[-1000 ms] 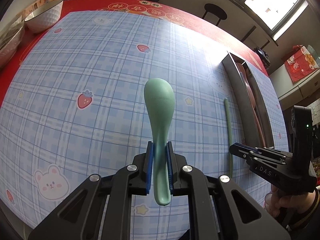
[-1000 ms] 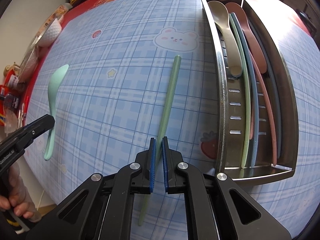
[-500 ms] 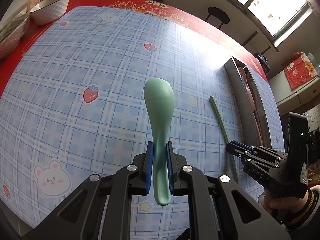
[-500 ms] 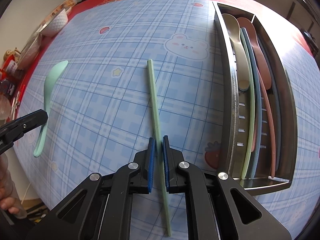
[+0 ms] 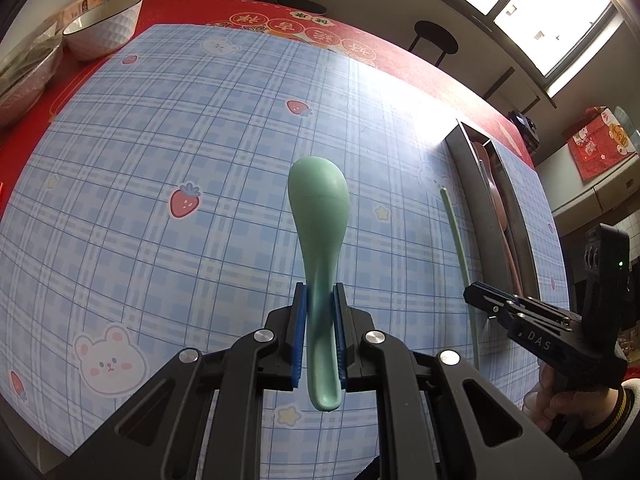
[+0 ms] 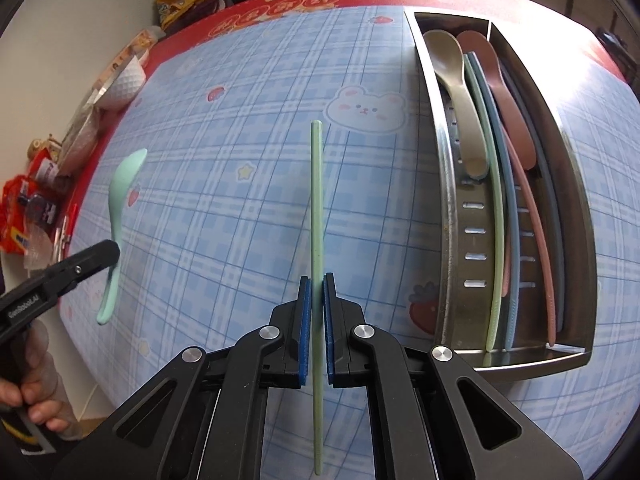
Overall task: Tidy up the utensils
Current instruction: 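Carry the green chopstick into the tray with the right tool while the left tool holds the spoon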
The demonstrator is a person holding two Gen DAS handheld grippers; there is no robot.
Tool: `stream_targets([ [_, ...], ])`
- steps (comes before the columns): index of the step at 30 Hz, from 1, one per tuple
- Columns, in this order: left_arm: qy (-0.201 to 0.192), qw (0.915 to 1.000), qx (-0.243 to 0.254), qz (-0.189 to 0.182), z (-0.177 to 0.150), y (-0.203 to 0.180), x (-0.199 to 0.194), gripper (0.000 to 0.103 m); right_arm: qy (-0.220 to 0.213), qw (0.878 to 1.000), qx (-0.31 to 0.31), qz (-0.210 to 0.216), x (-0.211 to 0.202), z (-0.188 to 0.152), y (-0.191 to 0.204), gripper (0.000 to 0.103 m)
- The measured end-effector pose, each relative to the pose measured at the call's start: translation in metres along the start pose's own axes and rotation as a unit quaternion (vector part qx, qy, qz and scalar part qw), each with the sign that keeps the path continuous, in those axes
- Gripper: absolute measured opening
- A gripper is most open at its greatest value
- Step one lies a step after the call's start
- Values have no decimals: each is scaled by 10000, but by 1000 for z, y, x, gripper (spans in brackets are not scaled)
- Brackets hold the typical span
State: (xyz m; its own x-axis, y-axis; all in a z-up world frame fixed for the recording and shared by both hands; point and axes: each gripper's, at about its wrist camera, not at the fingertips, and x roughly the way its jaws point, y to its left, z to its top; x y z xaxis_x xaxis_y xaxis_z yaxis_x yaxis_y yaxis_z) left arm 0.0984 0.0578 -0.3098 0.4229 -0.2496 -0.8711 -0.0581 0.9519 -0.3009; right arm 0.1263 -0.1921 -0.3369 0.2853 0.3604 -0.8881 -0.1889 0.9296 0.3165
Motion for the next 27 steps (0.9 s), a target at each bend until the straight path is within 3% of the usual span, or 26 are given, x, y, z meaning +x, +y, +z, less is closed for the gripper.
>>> stream_targets([
  [7, -30, 9999, 102, 69, 1, -11, 1, 12, -623, 9977, 202, 157, -34, 20, -11, 6],
  [13, -23, 9998, 167, 142, -1, -20, 4, 12, -1064, 9922, 510, -390, -59, 49, -58, 6],
  [19, 9, 9996, 58, 270, -9, -23, 6, 12, -940, 9914, 382, -832, -49, 65, -84, 6],
  [27, 55, 9984, 55, 553, -20, -34, 7, 12, -650, 9938, 407, -809, -17, 71, -101, 6],
])
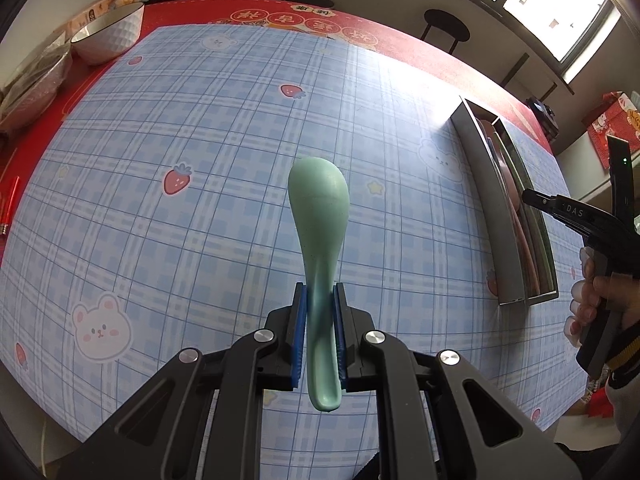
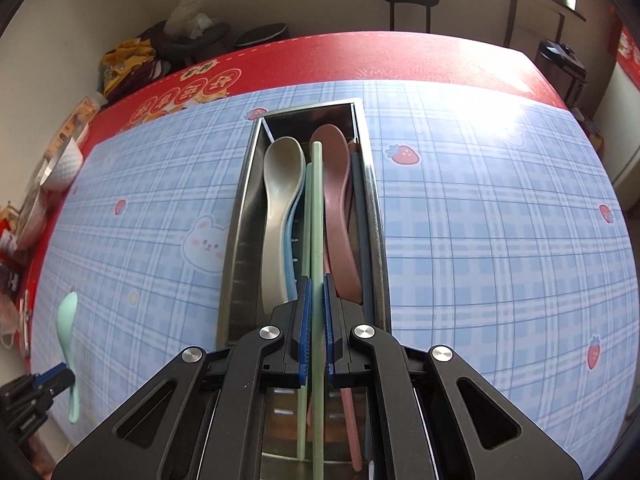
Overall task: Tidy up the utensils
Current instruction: 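Carry the green chopstick into the tray with the right tool while the left tool holds the spoon, then lower the mint-green spoon into the steel tray and open the left tool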
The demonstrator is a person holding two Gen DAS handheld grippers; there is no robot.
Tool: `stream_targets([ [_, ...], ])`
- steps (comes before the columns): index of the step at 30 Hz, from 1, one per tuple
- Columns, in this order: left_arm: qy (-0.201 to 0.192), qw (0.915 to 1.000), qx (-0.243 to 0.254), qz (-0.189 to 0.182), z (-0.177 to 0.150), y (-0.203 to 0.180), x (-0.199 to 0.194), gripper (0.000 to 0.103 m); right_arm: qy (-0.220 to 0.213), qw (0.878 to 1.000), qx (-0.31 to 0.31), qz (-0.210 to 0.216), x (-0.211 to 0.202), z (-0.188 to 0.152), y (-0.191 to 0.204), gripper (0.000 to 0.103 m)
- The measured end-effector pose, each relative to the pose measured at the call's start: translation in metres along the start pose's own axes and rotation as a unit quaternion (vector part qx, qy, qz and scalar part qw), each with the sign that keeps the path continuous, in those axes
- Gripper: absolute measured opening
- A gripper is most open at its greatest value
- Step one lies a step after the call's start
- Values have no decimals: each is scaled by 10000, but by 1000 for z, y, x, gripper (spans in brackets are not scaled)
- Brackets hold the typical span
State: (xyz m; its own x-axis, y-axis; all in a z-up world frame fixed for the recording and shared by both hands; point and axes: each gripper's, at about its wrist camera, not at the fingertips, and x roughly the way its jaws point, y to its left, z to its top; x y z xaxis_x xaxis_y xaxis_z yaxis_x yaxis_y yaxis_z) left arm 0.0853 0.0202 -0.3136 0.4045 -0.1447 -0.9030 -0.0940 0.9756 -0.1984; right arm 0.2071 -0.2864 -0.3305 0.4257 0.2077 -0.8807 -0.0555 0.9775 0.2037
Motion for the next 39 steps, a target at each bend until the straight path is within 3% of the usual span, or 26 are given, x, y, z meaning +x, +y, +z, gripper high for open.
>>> stream_targets([
  [14, -51, 9997, -189, 148, 0, 0, -3, 12, 290, 9996, 15, -49, 21, 7, 1, 7],
  [22, -54, 10000, 58, 32, 12, -14, 1, 12, 287, 9995, -124, 29, 6, 5, 11, 9],
  [24, -57, 9999, 137, 2, 16, -19, 2, 12, 215, 9997, -97, 21, -2, 3, 11, 20],
  [26, -62, 9997, 219, -26, 19, -23, 3, 12, 67, 10000, -60, 13, -13, 1, 9, 52],
  [32, -68, 9985, 532, -120, 35, -46, 6, 12, -57, 9996, 174, 233, -35, -4, -3, 54],
  [39, -22, 9935, 840, -769, 72, -113, 14, 12, -210, 9982, 507, 234, -52, -6, -31, 57],
])
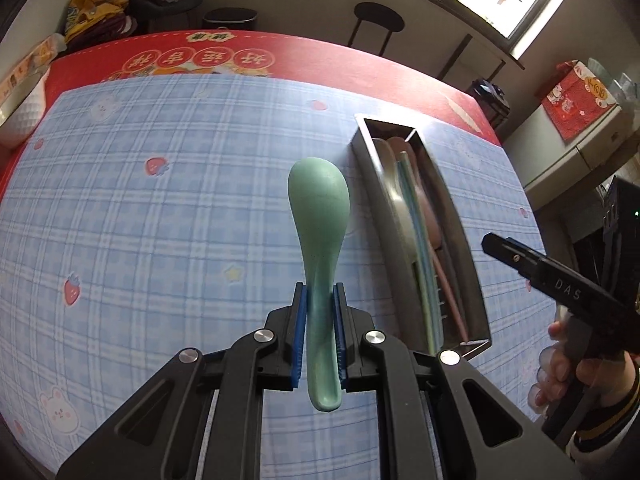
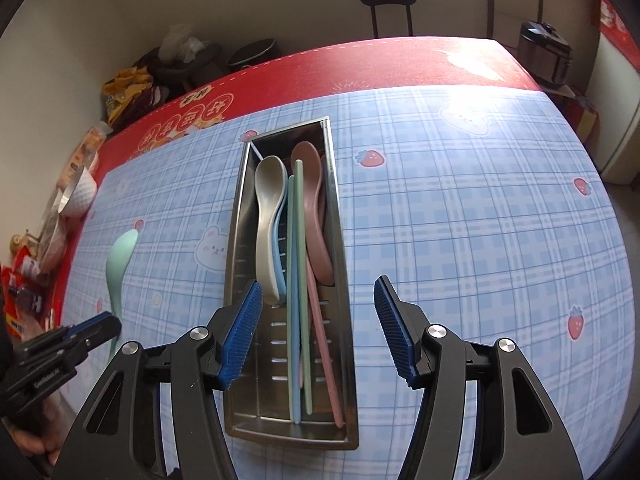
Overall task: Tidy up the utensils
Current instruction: 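Lower the mint-green spoon into the steel tray and open the left tool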
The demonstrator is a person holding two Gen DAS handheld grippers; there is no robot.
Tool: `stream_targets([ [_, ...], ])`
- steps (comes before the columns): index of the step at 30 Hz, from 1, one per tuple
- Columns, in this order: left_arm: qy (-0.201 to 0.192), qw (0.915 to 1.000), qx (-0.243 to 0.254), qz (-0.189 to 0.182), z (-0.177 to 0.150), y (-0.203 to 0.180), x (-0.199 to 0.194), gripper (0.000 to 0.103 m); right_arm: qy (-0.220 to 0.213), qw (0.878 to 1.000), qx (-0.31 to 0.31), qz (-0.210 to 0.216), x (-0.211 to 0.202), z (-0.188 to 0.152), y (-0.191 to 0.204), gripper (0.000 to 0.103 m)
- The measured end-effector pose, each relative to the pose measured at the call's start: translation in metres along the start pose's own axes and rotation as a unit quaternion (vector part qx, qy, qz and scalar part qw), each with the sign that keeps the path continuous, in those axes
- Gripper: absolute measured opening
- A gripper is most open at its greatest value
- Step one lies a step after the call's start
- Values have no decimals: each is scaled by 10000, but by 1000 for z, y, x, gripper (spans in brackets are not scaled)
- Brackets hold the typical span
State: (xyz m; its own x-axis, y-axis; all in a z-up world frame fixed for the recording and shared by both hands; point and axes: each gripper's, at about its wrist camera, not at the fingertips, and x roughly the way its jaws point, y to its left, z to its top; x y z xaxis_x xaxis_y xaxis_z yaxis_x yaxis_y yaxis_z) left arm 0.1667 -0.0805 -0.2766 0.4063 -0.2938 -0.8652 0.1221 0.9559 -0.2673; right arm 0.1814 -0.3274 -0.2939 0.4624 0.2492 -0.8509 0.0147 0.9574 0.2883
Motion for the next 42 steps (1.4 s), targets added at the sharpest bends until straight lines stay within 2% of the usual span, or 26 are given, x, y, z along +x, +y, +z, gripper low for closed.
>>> stream_targets([
  [4, 82, 9991, 168, -369, 27, -42, 21, 12, -35, 9999, 157, -7, -6, 0, -18, 57],
  [10, 471, 9965, -13, -690, 59, -76, 71, 12, -22, 9990, 429, -85, -10, -2, -49, 57],
  [16, 729, 9954, -246, -563, 78, -83, 109, 12, -8, 9973, 713, -174, -13, -8, -78, 57],
  [21, 802, 9944, -500, -464, 87, -77, 123, 12, 1, 9962, 849, -215, -14, -12, -92, 57],
  [25, 859, 9945, -463, -383, 94, -80, 132, 13, 7, 9959, 876, -217, -14, -12, -93, 57],
  [32, 558, 9978, -111, -350, 100, -84, 105, 26, -41, 9962, 857, -131, -20, -8, -83, 57],
  [37, 181, 9992, 232, -269, 98, -79, 65, 42, -134, 9973, 716, -40, -31, -1, -62, 57],
  [39, -1, 9989, 420, -206, 95, -76, 47, 52, -189, 9980, 605, -17, -37, 2, -51, 57],
  [41, -194, 9980, 583, -149, 91, -72, 27, 59, -262, 9985, 475, 7, -45, 5, -40, 70],
  [42, -287, 9974, 646, -117, 89, -70, 17, 66, -299, 9987, 409, 31, -49, 7, -33, 70],
])
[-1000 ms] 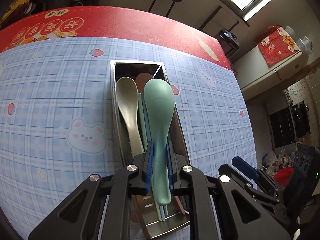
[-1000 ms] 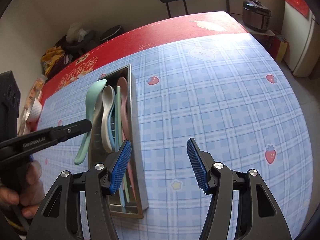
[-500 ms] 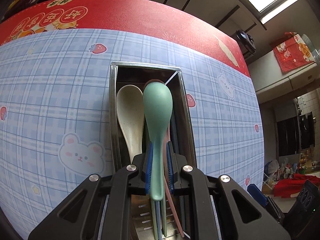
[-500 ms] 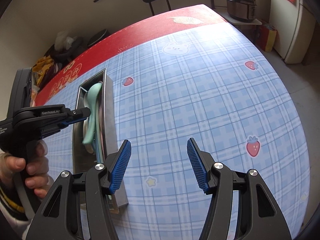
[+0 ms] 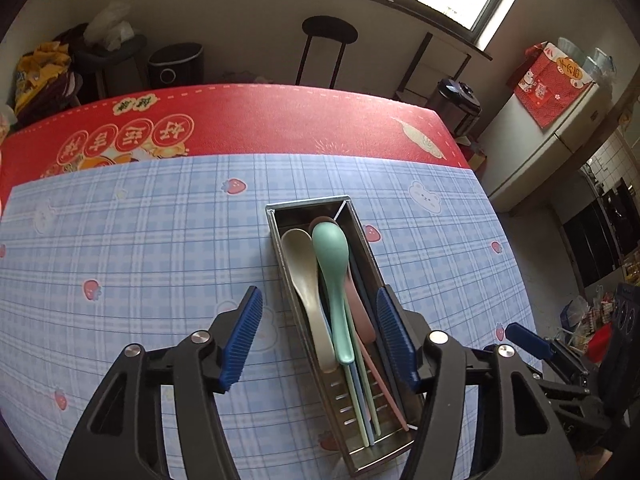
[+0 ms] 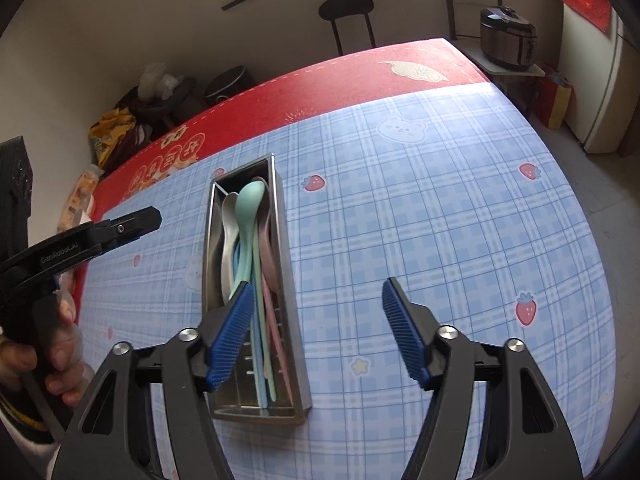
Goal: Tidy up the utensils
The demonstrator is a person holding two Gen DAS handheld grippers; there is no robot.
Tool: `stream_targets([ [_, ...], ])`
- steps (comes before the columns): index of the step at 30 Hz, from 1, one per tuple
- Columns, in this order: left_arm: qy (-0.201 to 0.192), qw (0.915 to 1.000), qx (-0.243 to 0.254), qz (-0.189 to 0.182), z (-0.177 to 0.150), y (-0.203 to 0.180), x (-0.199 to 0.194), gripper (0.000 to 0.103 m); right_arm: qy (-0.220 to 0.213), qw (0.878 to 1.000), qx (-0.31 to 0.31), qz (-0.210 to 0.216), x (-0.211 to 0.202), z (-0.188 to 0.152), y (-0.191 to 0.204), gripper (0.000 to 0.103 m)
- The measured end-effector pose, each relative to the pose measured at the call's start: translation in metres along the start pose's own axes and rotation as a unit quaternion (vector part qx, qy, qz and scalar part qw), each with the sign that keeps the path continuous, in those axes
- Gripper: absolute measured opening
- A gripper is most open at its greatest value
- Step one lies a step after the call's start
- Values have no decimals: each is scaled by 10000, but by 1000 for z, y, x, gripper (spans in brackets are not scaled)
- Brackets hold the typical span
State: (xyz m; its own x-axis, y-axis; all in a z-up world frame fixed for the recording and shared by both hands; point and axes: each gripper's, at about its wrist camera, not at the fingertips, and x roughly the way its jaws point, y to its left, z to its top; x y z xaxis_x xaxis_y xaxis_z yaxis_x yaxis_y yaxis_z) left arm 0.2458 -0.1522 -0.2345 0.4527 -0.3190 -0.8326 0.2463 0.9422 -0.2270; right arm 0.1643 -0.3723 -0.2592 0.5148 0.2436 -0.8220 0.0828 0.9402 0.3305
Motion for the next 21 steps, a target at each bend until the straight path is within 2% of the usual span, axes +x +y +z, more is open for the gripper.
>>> stream_targets([
  [1, -76, 10000, 43, 39, -3, 2, -9, 70, -15, 10000, -75, 34, -3, 1, 7, 70],
  [3, -245, 9996, 51, 104, -7, 10, -30, 87, -29, 9998, -214, 52, -9, 1, 20, 73],
  [6, -473, 9985, 35, 255, -12, 20, -57, 92, -94, 9992, -383, 97, -18, 1, 38, 79],
  [7, -537, 9980, 45, 320, -14, 23, -65, 93, -129, 9989, -420, 131, -21, 1, 44, 86],
  [11, -876, 9940, 217, 618, -23, 32, -99, 97, -386, 9972, -633, 57, -39, 3, 66, 86],
  [14, -1199, 9878, 396, 911, -33, 37, -126, 97, -709, 9944, -785, -81, -57, 5, 80, 87],
  [21, -1851, 9745, 459, 1182, -45, 54, -186, 97, -1345, 9859, -978, -205, -98, 10, 110, 87],
])
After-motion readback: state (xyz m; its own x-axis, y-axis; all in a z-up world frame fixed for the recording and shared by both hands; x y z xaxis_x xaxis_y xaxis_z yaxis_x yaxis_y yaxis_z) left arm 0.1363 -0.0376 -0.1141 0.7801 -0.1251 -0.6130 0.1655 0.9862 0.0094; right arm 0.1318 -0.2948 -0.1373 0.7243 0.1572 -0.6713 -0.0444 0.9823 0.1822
